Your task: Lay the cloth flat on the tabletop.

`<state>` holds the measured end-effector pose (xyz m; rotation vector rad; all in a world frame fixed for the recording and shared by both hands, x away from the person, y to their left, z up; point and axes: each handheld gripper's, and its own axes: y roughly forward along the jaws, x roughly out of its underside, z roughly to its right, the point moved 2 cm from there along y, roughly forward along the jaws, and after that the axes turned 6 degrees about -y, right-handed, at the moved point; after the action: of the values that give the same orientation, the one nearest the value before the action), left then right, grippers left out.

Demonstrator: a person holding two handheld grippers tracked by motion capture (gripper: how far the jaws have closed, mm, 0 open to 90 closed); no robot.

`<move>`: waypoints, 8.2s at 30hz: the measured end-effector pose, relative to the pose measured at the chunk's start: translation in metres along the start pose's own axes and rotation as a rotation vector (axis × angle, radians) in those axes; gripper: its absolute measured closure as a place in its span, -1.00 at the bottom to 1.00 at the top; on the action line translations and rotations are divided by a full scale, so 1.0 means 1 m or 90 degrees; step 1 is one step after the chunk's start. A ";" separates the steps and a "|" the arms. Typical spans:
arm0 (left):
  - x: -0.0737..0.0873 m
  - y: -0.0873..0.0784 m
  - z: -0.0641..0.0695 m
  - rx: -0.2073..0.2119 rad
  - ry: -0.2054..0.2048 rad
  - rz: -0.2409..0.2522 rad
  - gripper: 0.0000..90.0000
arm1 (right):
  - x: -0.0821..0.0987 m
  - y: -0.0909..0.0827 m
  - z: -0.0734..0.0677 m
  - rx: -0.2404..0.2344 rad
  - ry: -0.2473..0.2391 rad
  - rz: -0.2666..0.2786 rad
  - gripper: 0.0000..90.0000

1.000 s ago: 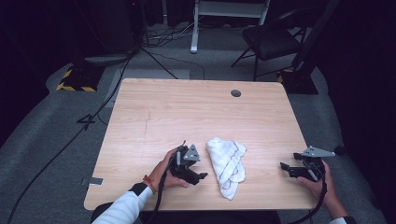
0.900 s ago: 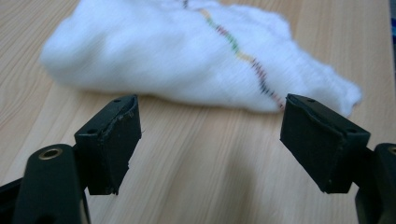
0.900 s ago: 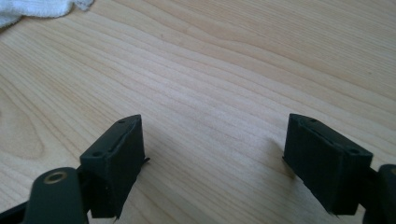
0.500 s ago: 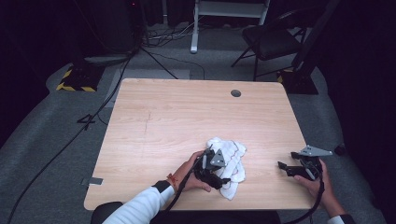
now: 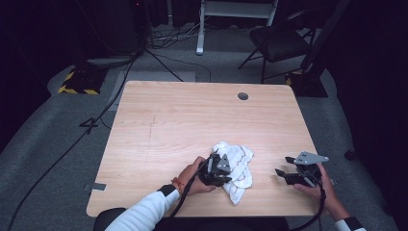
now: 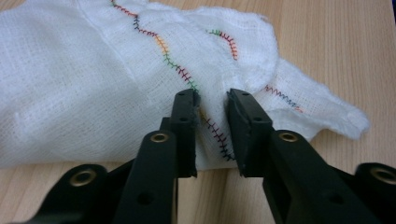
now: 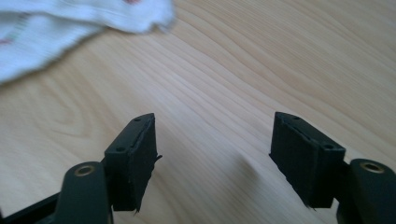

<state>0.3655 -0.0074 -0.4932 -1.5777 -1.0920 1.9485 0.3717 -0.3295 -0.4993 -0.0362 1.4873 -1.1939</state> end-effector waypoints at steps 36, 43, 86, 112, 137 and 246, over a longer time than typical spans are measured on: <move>0.043 -0.036 -0.049 -0.034 -0.064 0.011 0.80 | -0.067 0.052 -0.094 -0.170 -0.201 0.027 0.96; 0.046 -0.041 -0.053 -0.059 -0.060 0.002 0.83 | -0.070 0.041 -0.079 -0.145 -0.163 0.047 0.97; 0.024 -0.030 -0.012 -0.053 -0.016 0.042 -0.53 | -0.050 0.039 -0.012 -0.008 -0.037 0.016 0.48; 0.023 -0.015 -0.023 -0.025 0.012 0.010 0.77 | -0.045 0.050 -0.029 -0.118 -0.091 -0.016 0.56; 0.036 -0.099 -0.091 -0.138 -0.119 0.214 0.92 | -0.091 0.021 0.027 0.019 -0.018 0.116 0.94; 0.103 -0.093 -0.046 -0.110 -0.190 0.026 0.34 | -0.028 0.000 -0.030 -0.138 -0.073 0.018 0.56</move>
<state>0.3656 0.1386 -0.4891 -1.4328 -1.3888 2.2204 0.3583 -0.2938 -0.4850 -0.2265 1.5042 -0.9884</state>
